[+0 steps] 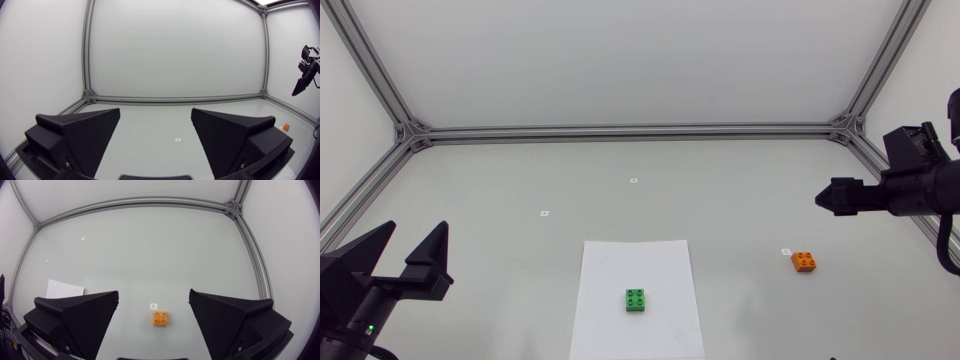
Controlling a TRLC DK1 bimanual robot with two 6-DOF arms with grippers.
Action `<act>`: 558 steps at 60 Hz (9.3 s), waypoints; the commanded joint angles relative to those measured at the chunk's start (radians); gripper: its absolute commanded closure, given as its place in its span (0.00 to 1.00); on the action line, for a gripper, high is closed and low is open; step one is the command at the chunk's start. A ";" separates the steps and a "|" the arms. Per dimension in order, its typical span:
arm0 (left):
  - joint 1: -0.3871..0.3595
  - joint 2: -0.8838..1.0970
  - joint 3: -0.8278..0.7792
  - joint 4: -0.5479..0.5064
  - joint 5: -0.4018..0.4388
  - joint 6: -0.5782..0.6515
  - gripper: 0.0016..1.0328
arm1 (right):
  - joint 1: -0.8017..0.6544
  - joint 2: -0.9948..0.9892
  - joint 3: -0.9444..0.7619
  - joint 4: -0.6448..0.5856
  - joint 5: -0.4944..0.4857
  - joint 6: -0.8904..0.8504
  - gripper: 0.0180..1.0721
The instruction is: Pick up the orange 2x2 brick with the right arm and stack it on top of the green 2x2 brick in the center
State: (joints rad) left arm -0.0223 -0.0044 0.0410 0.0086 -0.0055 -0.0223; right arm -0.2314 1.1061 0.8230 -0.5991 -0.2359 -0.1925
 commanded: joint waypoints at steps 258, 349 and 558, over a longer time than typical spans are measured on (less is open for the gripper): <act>0.005 -0.008 -0.041 -0.015 0.004 0.013 0.04 | 0.072 0.669 0.168 -0.172 0.202 -0.038 0.40; 0.005 -0.008 -0.041 -0.015 0.004 0.013 0.04 | 0.095 0.601 0.125 -0.145 0.207 -0.059 0.73; 0.005 -0.008 -0.041 -0.015 0.006 0.013 0.04 | 1.193 0.821 0.482 -0.249 0.285 -0.436 0.92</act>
State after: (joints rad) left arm -0.0223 -0.0044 0.0410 0.0086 -0.0055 -0.0219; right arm 0.9524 1.9060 1.2907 -0.8410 0.0425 -0.6075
